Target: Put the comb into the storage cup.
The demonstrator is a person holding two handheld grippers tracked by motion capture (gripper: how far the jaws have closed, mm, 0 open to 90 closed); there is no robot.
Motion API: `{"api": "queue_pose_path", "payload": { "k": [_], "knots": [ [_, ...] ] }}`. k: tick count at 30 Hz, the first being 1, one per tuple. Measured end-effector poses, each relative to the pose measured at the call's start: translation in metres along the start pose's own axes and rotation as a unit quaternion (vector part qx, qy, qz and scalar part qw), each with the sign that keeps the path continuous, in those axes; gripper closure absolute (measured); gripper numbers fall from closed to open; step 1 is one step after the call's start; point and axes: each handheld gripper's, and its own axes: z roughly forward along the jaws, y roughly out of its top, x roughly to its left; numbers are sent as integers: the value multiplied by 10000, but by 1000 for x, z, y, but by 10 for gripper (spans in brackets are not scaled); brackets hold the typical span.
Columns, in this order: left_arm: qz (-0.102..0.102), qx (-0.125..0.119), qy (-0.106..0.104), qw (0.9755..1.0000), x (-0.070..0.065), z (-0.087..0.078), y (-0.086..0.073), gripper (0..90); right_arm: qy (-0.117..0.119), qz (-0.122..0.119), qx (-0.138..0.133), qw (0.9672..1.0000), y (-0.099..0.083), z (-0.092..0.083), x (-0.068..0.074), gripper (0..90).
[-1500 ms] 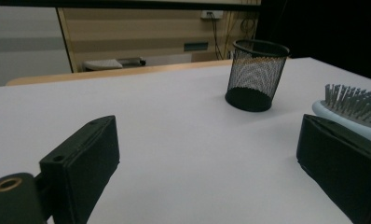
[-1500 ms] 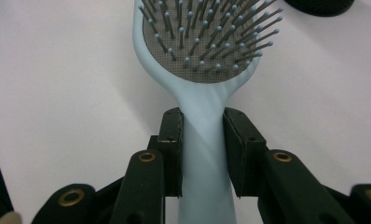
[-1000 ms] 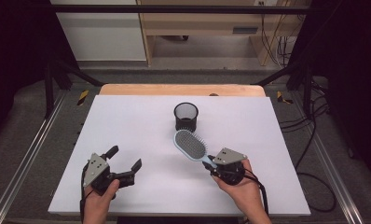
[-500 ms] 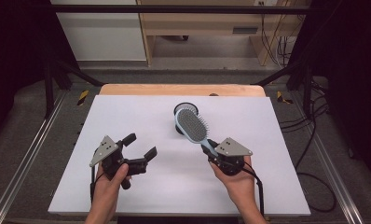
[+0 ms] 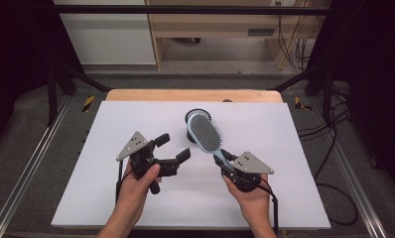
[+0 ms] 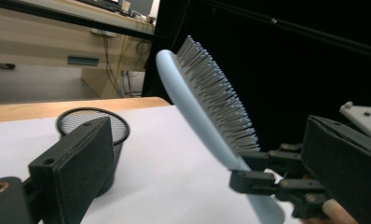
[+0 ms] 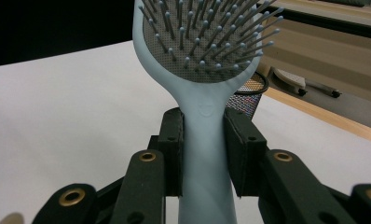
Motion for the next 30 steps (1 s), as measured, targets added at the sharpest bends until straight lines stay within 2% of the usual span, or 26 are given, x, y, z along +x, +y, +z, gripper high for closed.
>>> {"api": "queue_pose_path", "payload": {
  "k": [4, 9, 13, 22, 28, 30],
  "knots": [
    [42, 43, -86, 9999, -5, 5, 4, 26, -1, -49, -22, 10000, 2, 2, 4, 695],
    [2, 83, -171, 9998, -9, 11, 6, 24, 24, -104, -92, 9999, 3, 5, 10, 695],
    [2, 124, -121, 9999, -9, 15, 3, 24, 47, -7, -152, 9999, 3, 6, 12, 695],
    [-414, 34, -148, 9990, -8, 27, -3, 28, 106, -89, -184, 9997, 4, 7, 19, 695],
    [-511, 33, -39, 9987, -4, 32, -4, 50, 143, -142, -232, 9995, 4, 8, 23, 695],
    [-563, -28, 13, 9984, -3, 31, -4, 81, 175, -150, -263, 9994, 5, 8, 25, 695]
  ]
}}
